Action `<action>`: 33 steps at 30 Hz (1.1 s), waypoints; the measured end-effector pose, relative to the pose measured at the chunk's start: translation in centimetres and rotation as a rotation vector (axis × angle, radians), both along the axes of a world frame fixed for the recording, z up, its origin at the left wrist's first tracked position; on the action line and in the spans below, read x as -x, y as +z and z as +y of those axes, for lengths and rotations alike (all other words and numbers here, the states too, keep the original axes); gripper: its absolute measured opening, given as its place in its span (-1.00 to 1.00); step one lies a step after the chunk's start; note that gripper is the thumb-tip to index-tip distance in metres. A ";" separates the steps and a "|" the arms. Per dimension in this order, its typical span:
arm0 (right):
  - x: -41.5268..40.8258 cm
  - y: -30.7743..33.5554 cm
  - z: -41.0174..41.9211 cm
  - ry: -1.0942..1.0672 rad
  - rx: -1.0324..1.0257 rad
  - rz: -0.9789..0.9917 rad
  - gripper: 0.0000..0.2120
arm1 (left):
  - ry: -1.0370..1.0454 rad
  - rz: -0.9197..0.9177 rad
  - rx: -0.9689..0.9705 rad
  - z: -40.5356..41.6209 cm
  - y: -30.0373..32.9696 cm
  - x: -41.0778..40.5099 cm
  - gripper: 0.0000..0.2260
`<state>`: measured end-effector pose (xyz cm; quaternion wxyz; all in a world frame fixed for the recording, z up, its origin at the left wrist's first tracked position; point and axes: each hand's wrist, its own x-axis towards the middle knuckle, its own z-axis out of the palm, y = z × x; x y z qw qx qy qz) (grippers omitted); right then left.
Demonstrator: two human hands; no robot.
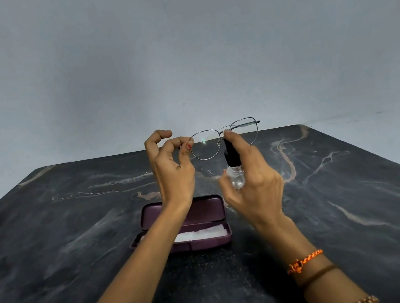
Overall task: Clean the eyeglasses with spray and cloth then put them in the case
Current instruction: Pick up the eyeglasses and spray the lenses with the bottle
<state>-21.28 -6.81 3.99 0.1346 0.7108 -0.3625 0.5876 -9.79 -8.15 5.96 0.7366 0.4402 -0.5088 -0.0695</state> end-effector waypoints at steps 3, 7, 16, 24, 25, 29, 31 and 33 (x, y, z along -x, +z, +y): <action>0.3 0.1 -0.2 -0.008 -0.020 0.001 -0.33 | 0.007 0.011 -0.010 -0.1 -0.1 0.0 -0.92; 0.2 0.1 -0.3 -0.023 -0.036 0.011 -0.37 | 0.011 0.020 -0.018 -0.2 0.0 -0.2 -0.93; 0.5 -0.1 -0.3 -0.025 -0.064 -0.008 -0.46 | -0.007 0.024 -0.028 -0.2 -0.2 0.1 -0.92; 0.4 0.0 -0.3 0.001 -0.076 -0.071 -0.51 | -0.016 0.014 -0.050 -0.1 -0.4 0.3 -0.92; 0.4 0.0 -0.2 0.006 -0.074 -0.092 -0.49 | -0.017 0.012 -0.047 -0.1 -0.4 0.4 -0.92; 0.3 0.0 -0.1 0.037 -0.056 -0.111 -0.43 | 0.006 0.010 -0.028 0.0 -0.3 0.3 -0.91; 0.2 0.0 -0.1 0.042 -0.066 -0.104 -0.45 | 0.004 0.007 -0.031 0.0 -0.3 0.3 -0.92; 0.3 0.0 -0.2 0.040 -0.071 -0.100 -0.47 | -0.003 0.008 -0.029 0.1 -0.3 0.4 -0.92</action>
